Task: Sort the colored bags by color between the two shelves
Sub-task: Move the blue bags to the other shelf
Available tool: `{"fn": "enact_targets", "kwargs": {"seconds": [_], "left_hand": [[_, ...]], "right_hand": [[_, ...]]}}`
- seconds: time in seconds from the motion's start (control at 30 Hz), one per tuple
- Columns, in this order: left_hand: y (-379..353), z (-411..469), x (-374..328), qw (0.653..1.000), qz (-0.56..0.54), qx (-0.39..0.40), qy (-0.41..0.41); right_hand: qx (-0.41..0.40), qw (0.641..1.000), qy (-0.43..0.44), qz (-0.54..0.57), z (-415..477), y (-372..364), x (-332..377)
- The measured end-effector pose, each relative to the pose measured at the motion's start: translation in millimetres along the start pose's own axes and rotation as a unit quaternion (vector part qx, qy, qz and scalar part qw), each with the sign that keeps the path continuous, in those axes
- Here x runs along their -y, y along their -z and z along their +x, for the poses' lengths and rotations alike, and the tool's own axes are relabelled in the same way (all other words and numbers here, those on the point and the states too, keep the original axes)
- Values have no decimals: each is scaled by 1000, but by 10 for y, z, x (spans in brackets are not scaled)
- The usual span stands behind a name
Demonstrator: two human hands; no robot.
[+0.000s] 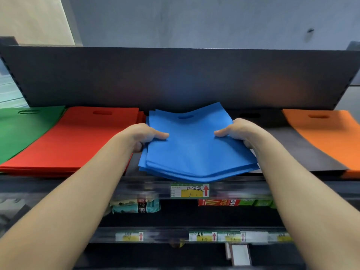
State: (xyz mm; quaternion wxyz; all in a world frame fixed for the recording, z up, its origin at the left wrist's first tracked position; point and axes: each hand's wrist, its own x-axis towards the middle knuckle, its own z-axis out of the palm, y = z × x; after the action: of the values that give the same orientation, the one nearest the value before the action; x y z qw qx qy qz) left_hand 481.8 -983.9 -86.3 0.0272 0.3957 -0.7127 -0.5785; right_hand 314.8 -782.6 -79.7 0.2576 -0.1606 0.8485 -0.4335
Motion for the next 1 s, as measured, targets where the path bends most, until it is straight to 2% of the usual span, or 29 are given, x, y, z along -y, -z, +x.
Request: {"fn": "enact_targets", "kwargs": {"seconds": [0.17, 0.27, 0.33, 0.47, 0.57, 0.67, 0.83, 1.0], "left_hand": [[-95, -185, -205, 977, 67, -94, -179], [-6, -272, -325, 931, 73, -202, -297], [88, -276, -354, 906, 59, -249, -338], [237, -198, -192, 911, -107, -209, -339], [232, -152, -137, 909, -163, -174, -342], [175, -176, -225, 900, -148, -219, -346], [131, -243, -387, 866, -79, -293, -398], [26, -160, -366, 864, -16, -315, -394]], "right_hand": [[-80, 988, 128, -40, -33, -149, 218], [-136, 963, 232, 7, -155, -128, 391], [-148, 945, 287, 60, -216, -93, 490], [-108, 940, 263, 189, -233, -54, 531], [-112, 932, 252, 234, -186, -139, 516], [-150, 925, 257, 236, -185, -234, 575], [-214, 917, 275, 193, -238, -229, 712], [-210, 922, 295, 135, -216, -332, 742]]}}
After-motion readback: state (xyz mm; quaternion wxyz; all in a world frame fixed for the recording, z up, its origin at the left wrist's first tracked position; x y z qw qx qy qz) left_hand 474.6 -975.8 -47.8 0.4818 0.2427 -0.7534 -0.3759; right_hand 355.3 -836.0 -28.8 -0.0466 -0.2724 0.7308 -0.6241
